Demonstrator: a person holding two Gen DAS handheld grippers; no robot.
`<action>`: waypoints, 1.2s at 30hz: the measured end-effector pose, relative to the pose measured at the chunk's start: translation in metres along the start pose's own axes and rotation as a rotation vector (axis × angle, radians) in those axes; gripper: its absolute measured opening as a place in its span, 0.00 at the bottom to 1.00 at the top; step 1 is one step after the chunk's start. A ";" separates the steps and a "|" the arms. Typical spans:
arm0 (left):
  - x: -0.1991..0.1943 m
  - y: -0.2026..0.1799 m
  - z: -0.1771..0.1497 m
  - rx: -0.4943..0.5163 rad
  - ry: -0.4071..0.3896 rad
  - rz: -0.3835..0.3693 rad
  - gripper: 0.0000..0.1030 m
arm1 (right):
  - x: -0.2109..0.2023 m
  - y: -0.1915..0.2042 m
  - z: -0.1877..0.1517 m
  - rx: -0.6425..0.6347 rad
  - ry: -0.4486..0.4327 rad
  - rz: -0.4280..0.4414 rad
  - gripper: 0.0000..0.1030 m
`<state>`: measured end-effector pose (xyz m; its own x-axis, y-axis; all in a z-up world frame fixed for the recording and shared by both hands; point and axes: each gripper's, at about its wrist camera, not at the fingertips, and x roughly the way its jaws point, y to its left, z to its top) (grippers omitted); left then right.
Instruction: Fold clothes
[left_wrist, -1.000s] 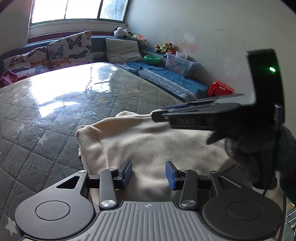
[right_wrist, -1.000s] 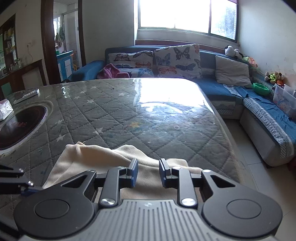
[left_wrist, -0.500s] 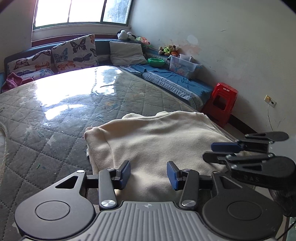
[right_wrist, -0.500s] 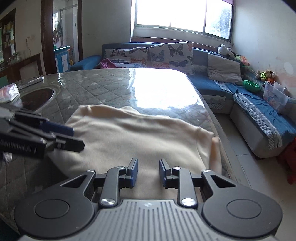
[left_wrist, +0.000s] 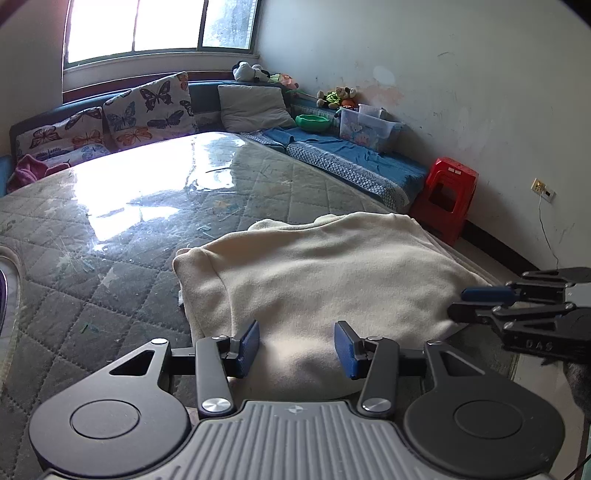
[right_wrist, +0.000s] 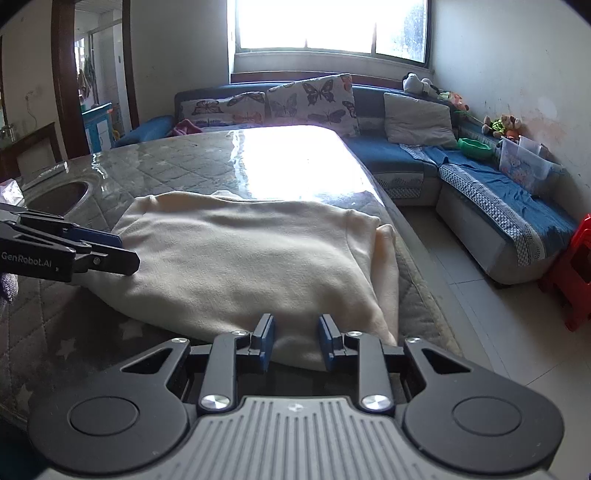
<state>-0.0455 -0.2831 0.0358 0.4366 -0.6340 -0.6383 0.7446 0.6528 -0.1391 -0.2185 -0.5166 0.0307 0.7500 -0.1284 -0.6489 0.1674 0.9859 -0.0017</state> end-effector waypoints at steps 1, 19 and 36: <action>-0.001 -0.001 0.000 -0.002 -0.002 0.000 0.47 | -0.002 -0.002 0.001 0.003 -0.011 -0.005 0.25; -0.001 -0.025 -0.001 0.072 -0.007 0.003 0.47 | 0.005 -0.021 -0.003 0.059 -0.031 -0.052 0.26; -0.023 0.002 -0.011 -0.024 -0.031 0.053 0.46 | 0.019 0.052 0.024 -0.108 -0.062 0.119 0.26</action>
<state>-0.0601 -0.2628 0.0416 0.4912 -0.6103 -0.6215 0.7075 0.6957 -0.1240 -0.1806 -0.4703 0.0367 0.7989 -0.0137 -0.6013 0.0083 0.9999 -0.0116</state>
